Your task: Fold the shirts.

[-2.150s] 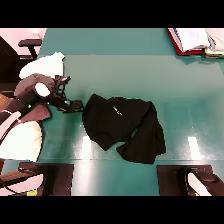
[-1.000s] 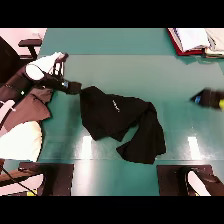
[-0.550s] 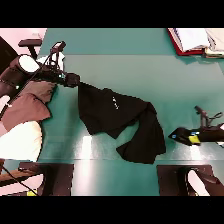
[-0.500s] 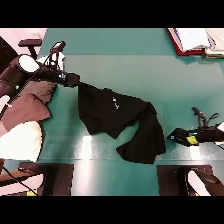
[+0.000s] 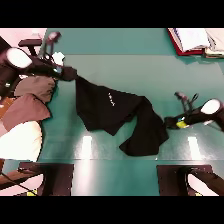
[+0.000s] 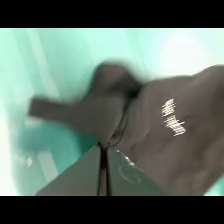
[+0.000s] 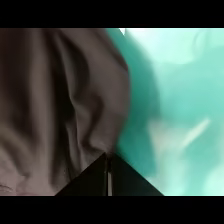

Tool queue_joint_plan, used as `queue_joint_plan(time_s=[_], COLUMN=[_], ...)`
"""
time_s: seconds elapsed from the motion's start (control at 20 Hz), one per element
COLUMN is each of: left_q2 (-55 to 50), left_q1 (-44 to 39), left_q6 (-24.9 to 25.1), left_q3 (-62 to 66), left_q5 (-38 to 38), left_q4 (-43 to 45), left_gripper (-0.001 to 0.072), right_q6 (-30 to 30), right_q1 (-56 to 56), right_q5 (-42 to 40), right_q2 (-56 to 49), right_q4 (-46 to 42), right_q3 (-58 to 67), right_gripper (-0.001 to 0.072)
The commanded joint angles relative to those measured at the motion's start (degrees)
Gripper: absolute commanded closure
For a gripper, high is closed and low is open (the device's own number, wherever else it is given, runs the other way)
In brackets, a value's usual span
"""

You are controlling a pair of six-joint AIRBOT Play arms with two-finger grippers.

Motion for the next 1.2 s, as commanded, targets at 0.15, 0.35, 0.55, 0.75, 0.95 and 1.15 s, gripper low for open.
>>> queue_joint_plan(time_s=[0.15,0.35,0.55,0.75,0.95,1.15], left_q2=[13.16,21.46,26.47,27.26,26.6,22.97], left_q1=[0.04,0.04,0.04,0.04,0.04,0.04], left_q6=[-0.07,-0.09,-1.01,-3.39,-3.54,-9.81], left_q3=[20.11,29.2,35.39,43.36,43.65,32.02], left_q5=[0.11,0.42,0.55,2.69,3.45,-0.35], left_q4=[2.16,2.14,2.14,2.1,5.49,19.52], left_gripper=[0.068,0.0681,0.0681,0.0682,0.0682,0.0681], right_q6=[1.44,1.42,1.44,1.44,1.51,4.66], right_q1=[-9.38,-14.58,-16.5,-16.59,-16.59,-16.57], right_q5=[5.73,7.23,9.79,13.11,21.57,24.48], right_q2=[12.66,18.27,20.37,18.03,10.36,3.87], right_q4=[-8.5,-8.44,-8.46,-8.55,-8.48,-7.39], right_q3=[30.25,46.58,56.33,67.14,80.11,76.52], right_gripper=[0.0699,0.0698,0.0699,0.0699,0.07,0.0699])
